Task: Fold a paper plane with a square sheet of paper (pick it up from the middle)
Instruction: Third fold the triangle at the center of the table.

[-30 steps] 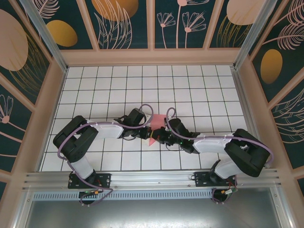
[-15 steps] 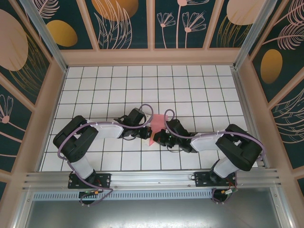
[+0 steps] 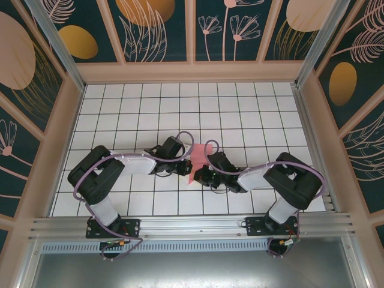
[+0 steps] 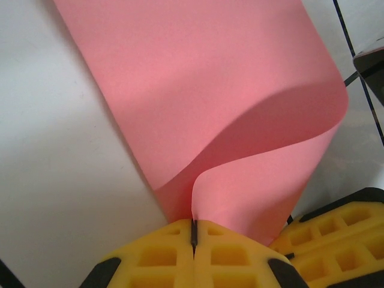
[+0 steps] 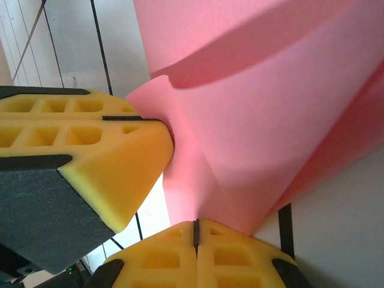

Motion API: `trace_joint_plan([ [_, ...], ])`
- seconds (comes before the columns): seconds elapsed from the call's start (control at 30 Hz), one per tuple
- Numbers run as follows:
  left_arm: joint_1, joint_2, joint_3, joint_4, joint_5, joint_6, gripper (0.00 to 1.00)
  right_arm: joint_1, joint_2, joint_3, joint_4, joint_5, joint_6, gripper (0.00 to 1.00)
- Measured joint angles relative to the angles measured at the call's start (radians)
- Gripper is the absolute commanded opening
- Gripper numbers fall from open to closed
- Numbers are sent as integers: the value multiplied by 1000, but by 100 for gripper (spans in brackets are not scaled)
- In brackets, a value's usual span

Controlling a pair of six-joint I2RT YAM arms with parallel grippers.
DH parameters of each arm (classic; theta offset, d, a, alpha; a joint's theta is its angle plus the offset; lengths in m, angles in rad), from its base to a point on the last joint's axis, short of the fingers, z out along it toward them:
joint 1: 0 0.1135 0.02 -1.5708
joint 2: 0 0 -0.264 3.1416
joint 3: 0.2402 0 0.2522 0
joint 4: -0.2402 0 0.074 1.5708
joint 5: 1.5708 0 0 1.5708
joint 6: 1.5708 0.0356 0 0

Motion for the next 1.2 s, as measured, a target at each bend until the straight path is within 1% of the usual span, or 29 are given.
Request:
trace_joint_plan([
  [0.13,1,2,2,0,2,0,0,-1,-11,2,-15,0,-4,6],
  [0.23,1,2,2,0,2,0,0,-11,-64,3,-65,9,-20,6],
  [0.4,1,3,4,0,2,0,0,-74,-142,3,-76,7,-52,6],
  [0.53,1,3,8,-6,2,0,0,-101,-142,5,-81,3,-70,6],
  [1.2,1,3,10,-11,2,5,0,-108,-88,30,-84,-19,-88,6],
])
